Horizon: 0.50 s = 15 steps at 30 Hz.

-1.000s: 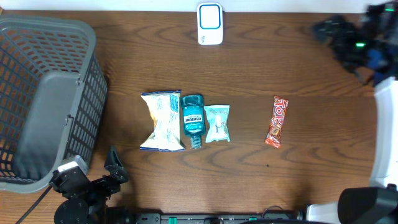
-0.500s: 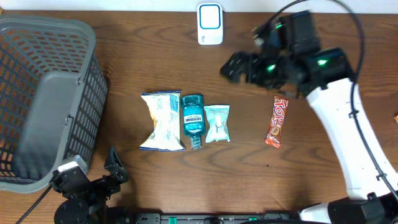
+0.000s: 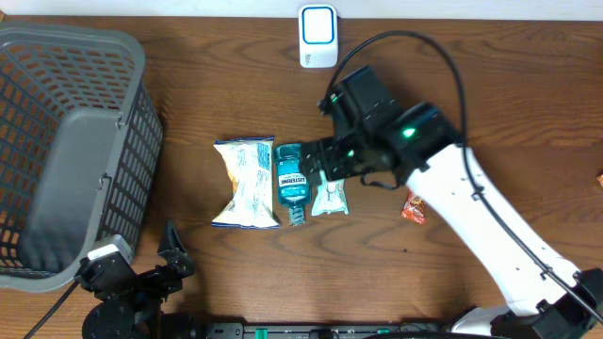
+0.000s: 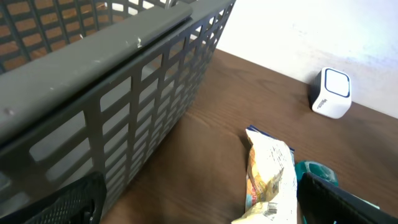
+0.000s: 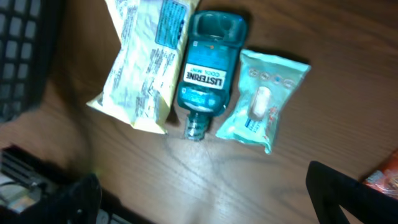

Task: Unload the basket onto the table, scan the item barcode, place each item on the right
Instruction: 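Move the right gripper back over the mint-green wipes pack, then lower the right gripper onto the wipes pack and grasp it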

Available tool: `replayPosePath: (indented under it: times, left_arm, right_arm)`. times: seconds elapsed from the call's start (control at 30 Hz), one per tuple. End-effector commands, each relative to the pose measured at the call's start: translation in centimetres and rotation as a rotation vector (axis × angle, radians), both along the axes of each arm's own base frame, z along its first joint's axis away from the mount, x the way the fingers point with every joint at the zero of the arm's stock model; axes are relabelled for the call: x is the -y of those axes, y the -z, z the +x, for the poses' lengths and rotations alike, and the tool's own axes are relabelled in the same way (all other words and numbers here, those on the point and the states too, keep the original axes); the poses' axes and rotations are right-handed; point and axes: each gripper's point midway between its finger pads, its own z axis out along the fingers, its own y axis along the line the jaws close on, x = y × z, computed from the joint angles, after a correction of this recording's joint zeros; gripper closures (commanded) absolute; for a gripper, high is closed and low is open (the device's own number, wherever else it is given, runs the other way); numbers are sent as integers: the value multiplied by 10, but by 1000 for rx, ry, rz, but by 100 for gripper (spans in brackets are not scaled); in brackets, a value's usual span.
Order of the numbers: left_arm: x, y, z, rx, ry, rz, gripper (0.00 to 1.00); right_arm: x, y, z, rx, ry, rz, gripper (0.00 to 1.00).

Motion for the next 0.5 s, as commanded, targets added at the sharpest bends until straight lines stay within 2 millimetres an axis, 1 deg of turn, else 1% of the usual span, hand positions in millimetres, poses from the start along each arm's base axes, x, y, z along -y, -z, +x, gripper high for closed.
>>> replayPosePath:
  times: [0.0, 0.07, 0.13, 0.23, 0.3, 0.47]
  left_arm:
    - [-3, -1, -1, 7, -16, 6, 2]
    - [-3, -1, -1, 7, -17, 6, 2]
    - [-3, -1, -1, 7, -16, 6, 2]
    - [-3, -1, -1, 7, -17, 6, 2]
    - [-3, -1, -1, 7, -16, 6, 2]
    - [-3, -1, -1, 7, -17, 6, 2]
  right_arm:
    - [-4, 25, -11, 2, -42, -54, 1]
    - [-11, 34, -15, 4, -64, -53, 1]
    - [-16, 38, -16, 15, -76, -47, 1]
    - [-22, 39, -10, 61, -76, -45, 1]
    - [-18, 41, 0, 110, -53, -75, 1]
    - [1, 51, 23, 225, 32, -180, 1]
